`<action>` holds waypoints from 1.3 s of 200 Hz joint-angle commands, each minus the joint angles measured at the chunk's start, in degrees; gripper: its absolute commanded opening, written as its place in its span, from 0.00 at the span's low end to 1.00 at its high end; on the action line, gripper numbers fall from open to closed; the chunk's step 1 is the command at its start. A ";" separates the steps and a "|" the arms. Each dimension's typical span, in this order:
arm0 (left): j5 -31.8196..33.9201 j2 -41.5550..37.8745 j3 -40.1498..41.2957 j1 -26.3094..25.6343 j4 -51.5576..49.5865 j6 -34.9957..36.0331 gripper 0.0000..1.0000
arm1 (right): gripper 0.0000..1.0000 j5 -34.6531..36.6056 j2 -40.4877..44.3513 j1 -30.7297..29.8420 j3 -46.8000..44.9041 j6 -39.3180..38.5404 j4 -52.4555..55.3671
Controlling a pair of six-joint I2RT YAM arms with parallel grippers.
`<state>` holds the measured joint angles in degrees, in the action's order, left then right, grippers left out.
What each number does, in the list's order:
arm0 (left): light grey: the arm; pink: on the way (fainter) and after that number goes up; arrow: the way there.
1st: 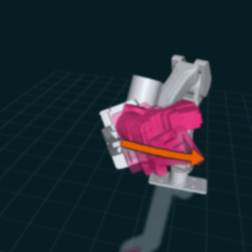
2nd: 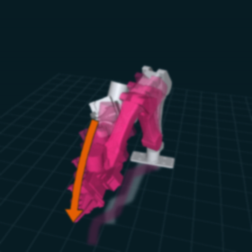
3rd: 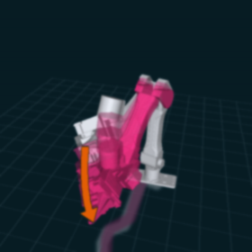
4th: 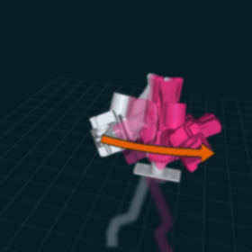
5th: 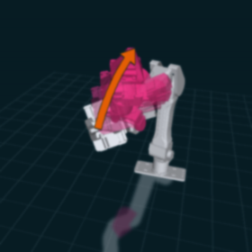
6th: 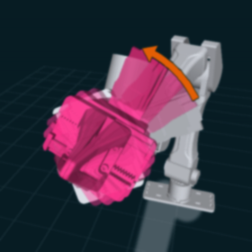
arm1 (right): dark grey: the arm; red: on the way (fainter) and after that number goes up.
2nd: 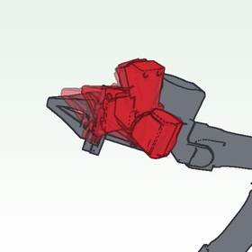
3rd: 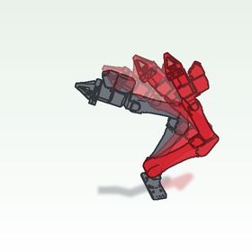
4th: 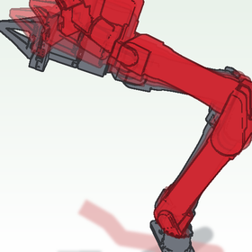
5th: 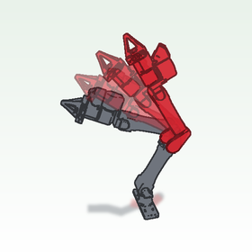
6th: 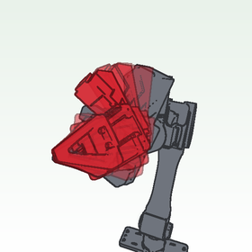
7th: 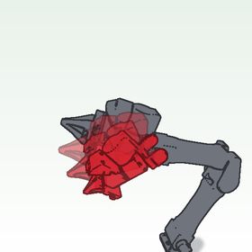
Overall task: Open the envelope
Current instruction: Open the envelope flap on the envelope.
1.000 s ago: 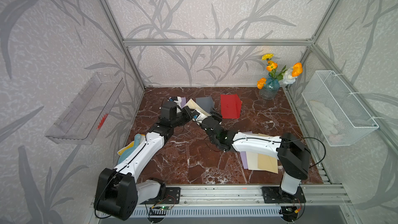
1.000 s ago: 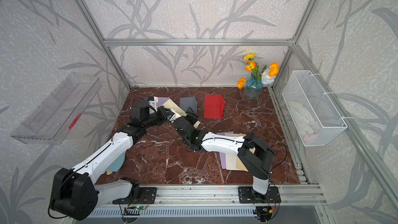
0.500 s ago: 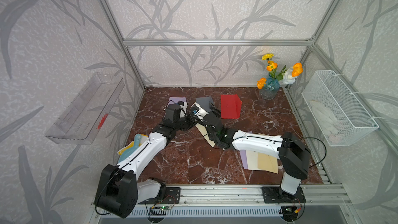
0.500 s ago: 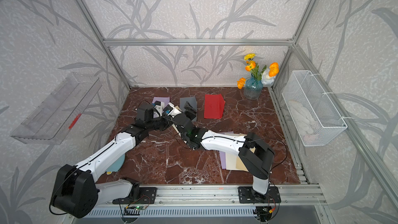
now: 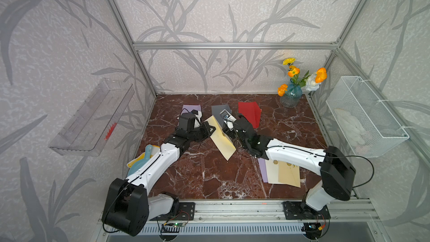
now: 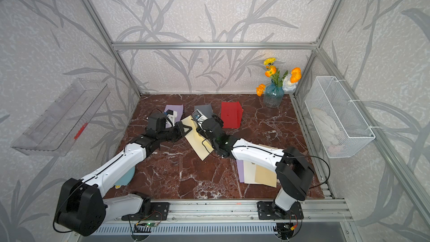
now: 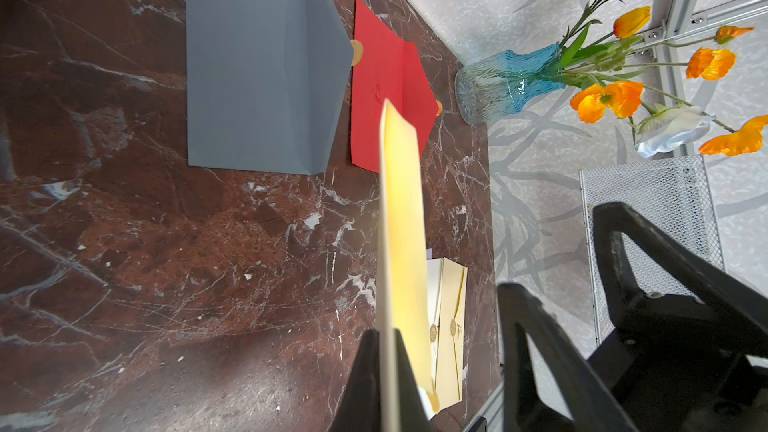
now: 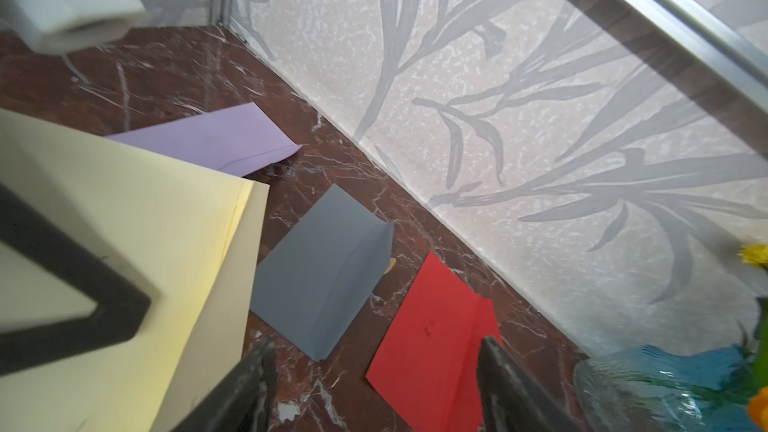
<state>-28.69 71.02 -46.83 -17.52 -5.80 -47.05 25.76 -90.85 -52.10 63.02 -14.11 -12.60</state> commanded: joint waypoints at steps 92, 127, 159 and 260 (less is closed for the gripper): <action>1.10 0.60 -3.97 0.21 -1.73 3.02 0.00 | 0.76 -24.17 1.81 0.91 -2.84 11.73 6.43; 0.65 -0.13 -4.05 0.20 -2.01 2.75 0.00 | 0.76 -21.20 -0.48 0.95 -1.94 11.97 7.11; 0.55 -0.92 -3.23 0.28 -2.07 2.19 0.00 | 0.75 -19.85 -2.93 1.12 -1.44 12.55 6.06; -2.50 -2.81 -0.04 0.47 -0.97 0.91 0.00 | 0.75 -15.66 -4.67 6.57 -0.62 14.45 5.57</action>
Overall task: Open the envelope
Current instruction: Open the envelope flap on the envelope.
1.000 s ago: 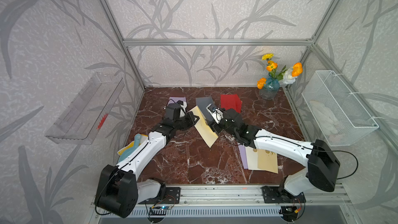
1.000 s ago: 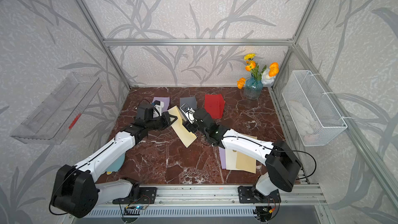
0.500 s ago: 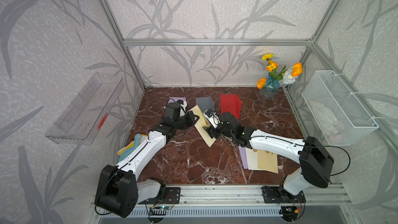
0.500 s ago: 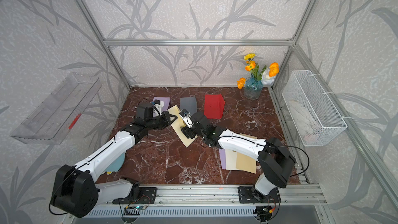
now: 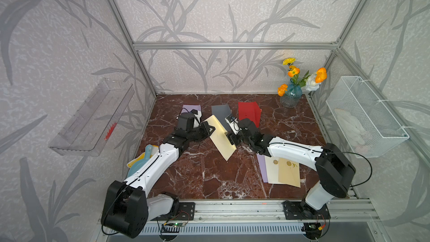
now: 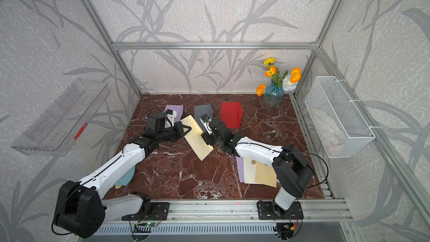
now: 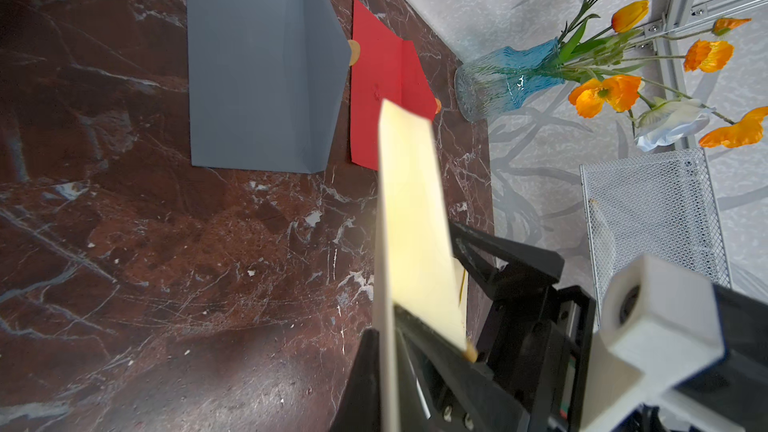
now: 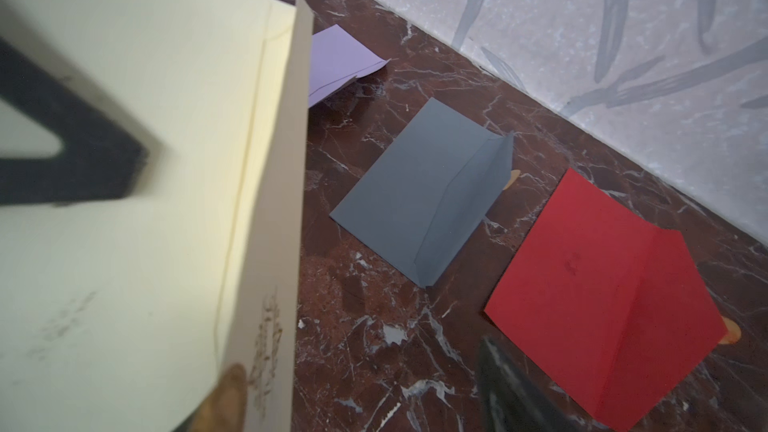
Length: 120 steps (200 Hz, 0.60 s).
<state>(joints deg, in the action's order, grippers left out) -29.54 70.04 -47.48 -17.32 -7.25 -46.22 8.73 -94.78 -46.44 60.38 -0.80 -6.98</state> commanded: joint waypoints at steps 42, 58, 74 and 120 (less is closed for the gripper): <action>-2.49 -3.62 1.98 0.42 2.34 -0.48 0.00 | 0.75 1.74 -2.19 2.09 2.79 1.71 0.46; -3.21 -4.57 2.90 0.52 5.14 -1.19 0.00 | 0.75 1.13 -2.69 2.40 3.15 2.00 0.49; -4.28 -5.08 3.23 0.51 7.06 -1.55 0.00 | 0.75 0.80 -4.46 2.40 3.68 2.03 0.64; -9.09 -5.18 3.89 0.63 11.89 -3.59 0.00 | 0.74 -0.91 -7.75 3.32 4.78 2.89 -0.13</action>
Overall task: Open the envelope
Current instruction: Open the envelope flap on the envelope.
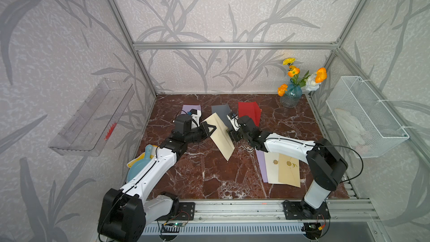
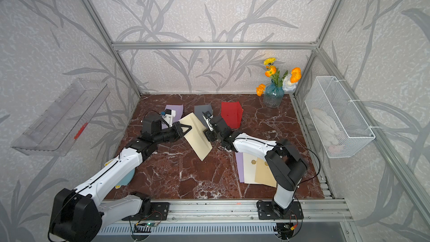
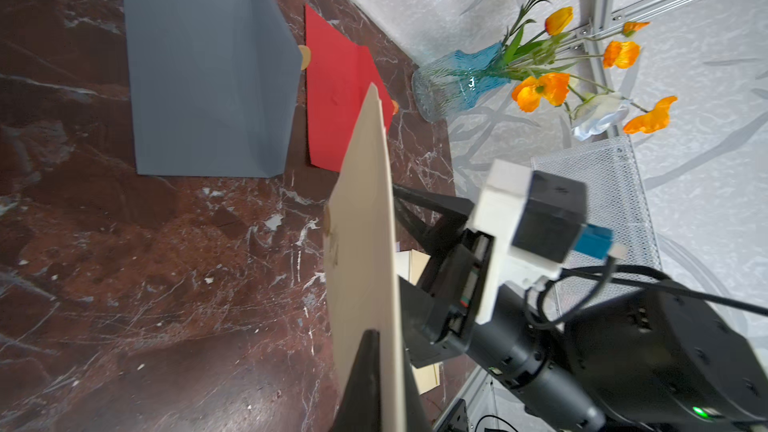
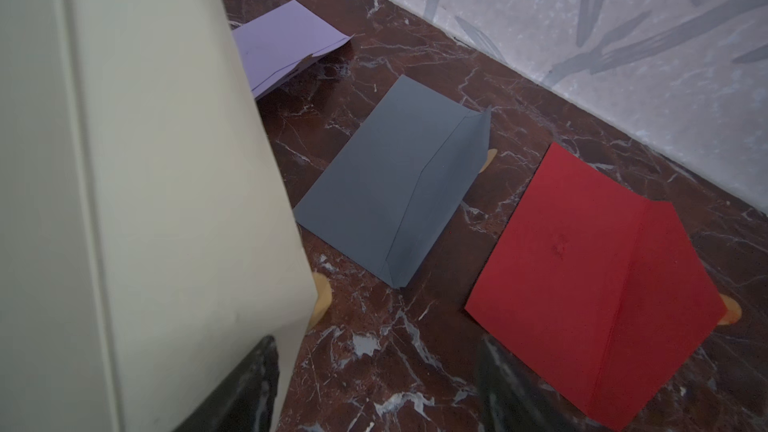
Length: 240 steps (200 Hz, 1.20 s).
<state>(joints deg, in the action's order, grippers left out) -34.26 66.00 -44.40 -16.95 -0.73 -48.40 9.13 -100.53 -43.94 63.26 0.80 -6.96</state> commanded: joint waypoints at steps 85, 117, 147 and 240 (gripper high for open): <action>-11.66 -0.17 2.74 1.43 12.86 -4.66 0.00 | 0.73 -11.12 -3.43 5.52 1.70 6.86 -0.36; -13.10 0.45 3.52 2.48 16.21 -4.79 0.00 | 0.73 -12.52 -1.81 6.32 1.19 7.08 0.73; -11.91 0.51 3.23 3.97 12.57 -2.90 0.00 | 0.73 -11.08 0.41 6.85 1.37 7.46 3.65; -10.39 -0.20 2.42 5.61 4.16 1.91 0.00 | 0.77 -22.83 16.45 14.60 -0.86 12.23 13.08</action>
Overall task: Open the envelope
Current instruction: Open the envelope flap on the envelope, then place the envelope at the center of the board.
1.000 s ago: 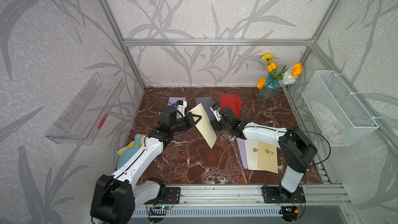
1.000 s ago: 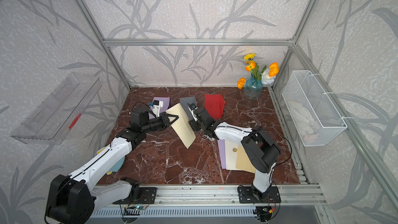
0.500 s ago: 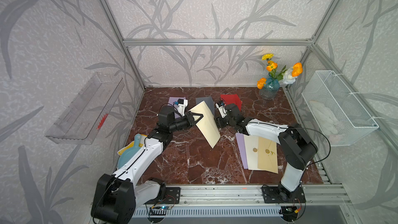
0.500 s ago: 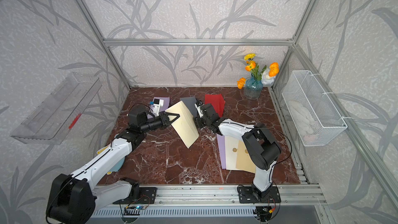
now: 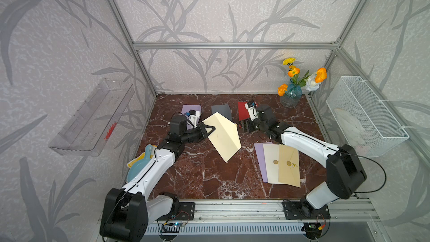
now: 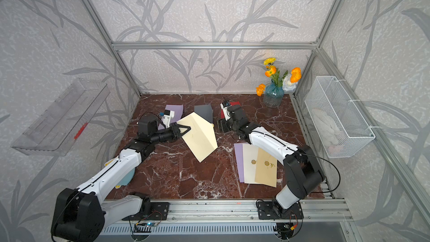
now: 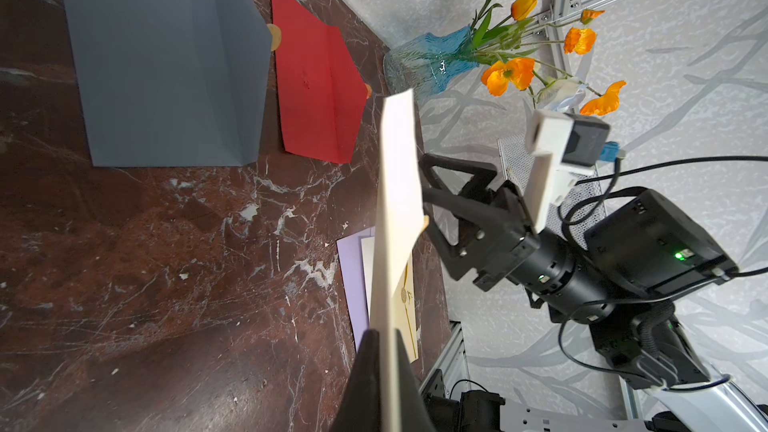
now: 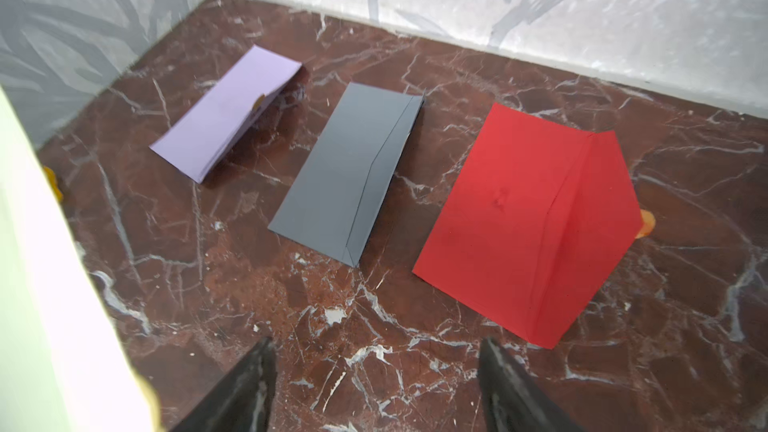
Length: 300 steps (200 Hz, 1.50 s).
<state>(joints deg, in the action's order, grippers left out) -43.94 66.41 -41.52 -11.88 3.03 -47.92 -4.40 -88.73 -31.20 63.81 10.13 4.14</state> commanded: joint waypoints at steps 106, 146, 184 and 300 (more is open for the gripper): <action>-6.70 0.21 -1.57 1.99 5.10 -0.47 0.00 | 0.74 -39.93 1.51 2.28 -2.31 5.51 -3.09; -8.00 0.36 -0.90 2.39 7.58 -1.82 0.00 | 0.68 -43.79 -0.06 2.51 -2.31 6.48 -5.73; -9.60 1.17 -0.64 2.41 10.36 -3.60 0.00 | 0.55 -47.07 -2.29 2.48 -1.43 7.47 -7.72; -2.33 0.14 -3.39 2.91 -2.39 3.38 0.00 | 0.00 -52.73 -5.67 2.89 0.18 8.94 -9.50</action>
<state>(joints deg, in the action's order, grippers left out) -50.76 67.70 -42.68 -9.30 6.04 -48.45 -54.65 -94.56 -28.69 62.87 18.59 -3.29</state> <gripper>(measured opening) 0.047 0.046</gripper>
